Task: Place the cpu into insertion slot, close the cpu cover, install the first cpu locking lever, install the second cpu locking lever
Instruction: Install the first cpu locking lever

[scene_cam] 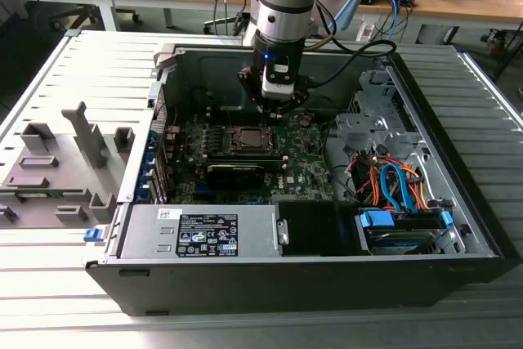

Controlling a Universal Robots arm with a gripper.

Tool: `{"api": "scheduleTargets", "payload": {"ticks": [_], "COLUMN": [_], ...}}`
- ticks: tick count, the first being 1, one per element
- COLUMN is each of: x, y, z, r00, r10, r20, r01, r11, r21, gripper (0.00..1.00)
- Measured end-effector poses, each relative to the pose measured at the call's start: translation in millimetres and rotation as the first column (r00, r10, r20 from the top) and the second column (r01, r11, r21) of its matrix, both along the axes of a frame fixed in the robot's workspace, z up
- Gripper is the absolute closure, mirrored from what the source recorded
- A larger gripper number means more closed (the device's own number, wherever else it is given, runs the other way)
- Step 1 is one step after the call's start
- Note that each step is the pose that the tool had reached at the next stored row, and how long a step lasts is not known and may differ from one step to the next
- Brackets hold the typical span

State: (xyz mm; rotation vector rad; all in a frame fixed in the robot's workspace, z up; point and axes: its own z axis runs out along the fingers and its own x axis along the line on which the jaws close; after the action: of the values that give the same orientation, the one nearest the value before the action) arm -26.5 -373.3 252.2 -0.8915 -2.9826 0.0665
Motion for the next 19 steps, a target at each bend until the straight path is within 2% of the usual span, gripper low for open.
{"api": "scheduleTargets", "payload": {"ticks": [19], "x": [0.0], "y": [0.0], "z": [0.0], "r00": [0.9996], "r10": [0.03], "r20": [0.0], "r01": [-0.03], "r11": [0.9996], "r21": [0.0], "gripper": [0.89]}}
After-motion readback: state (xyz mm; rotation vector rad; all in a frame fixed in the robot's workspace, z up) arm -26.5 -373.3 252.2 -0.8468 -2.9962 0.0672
